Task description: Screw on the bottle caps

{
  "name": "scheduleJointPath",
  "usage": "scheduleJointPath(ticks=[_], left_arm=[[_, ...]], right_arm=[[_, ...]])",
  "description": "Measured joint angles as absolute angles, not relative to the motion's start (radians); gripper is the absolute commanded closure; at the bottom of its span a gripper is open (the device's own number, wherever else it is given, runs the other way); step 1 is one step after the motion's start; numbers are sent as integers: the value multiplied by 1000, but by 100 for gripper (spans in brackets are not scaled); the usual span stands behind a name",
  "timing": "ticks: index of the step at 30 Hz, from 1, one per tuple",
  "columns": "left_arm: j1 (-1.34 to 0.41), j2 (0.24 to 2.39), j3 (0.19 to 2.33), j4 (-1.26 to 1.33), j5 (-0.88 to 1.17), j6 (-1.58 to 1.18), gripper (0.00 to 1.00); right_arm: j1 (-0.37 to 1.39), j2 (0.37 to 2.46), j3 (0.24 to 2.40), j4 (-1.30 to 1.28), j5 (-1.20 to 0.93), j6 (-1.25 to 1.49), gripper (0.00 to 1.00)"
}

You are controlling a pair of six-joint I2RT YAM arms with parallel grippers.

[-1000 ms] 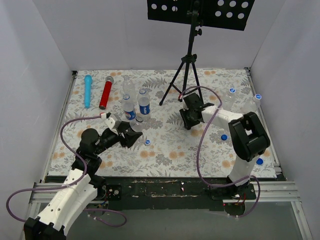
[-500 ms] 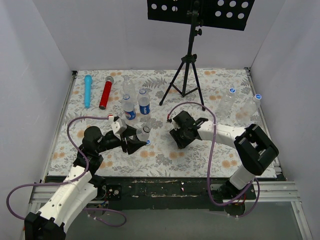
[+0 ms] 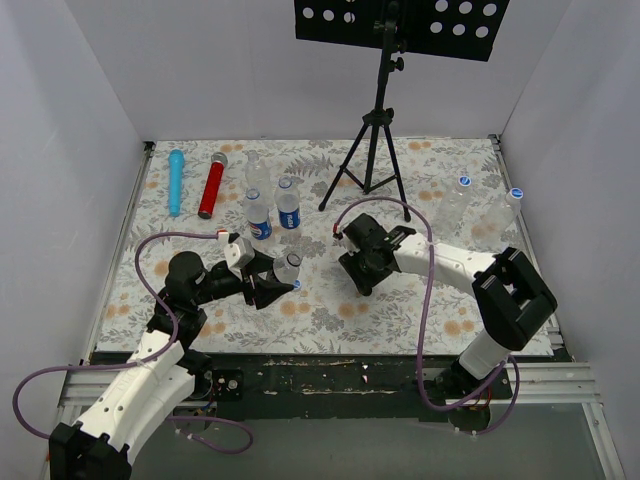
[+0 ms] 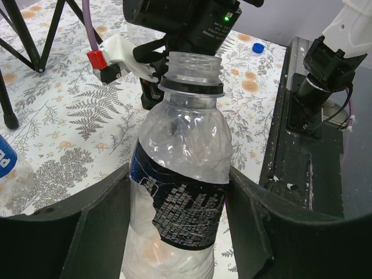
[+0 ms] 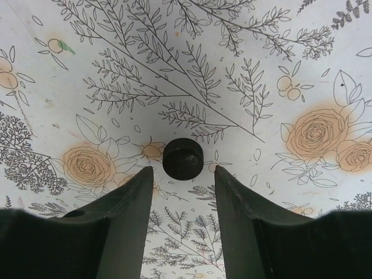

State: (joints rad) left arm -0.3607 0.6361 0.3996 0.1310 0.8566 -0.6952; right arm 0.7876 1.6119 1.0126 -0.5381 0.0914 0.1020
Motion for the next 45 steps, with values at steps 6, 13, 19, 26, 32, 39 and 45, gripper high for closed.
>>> scheduleJointPath(ticks=[6, 13, 19, 26, 32, 39, 45], left_arm=[[-361, 638, 400, 131, 861, -695, 63], [-361, 640, 402, 131, 867, -695, 63], [-361, 645, 402, 131, 871, -695, 63], [-361, 648, 402, 130, 873, -695, 63], [-361, 654, 402, 128, 878, -694, 62], [-361, 666, 402, 123, 947, -669, 62], [-361, 686, 403, 112, 1005, -634, 61]], right_arm=[[788, 1640, 1044, -555, 90, 98, 48], [788, 1671, 1045, -577, 83, 97, 52], [788, 1685, 1045, -578, 78, 90, 57], [788, 1687, 1050, -578, 78, 82, 69], [788, 1689, 1051, -577, 78, 74, 76], [788, 1626, 1051, -579, -1, 21, 79], [788, 1464, 1073, -582, -138, -38, 79]])
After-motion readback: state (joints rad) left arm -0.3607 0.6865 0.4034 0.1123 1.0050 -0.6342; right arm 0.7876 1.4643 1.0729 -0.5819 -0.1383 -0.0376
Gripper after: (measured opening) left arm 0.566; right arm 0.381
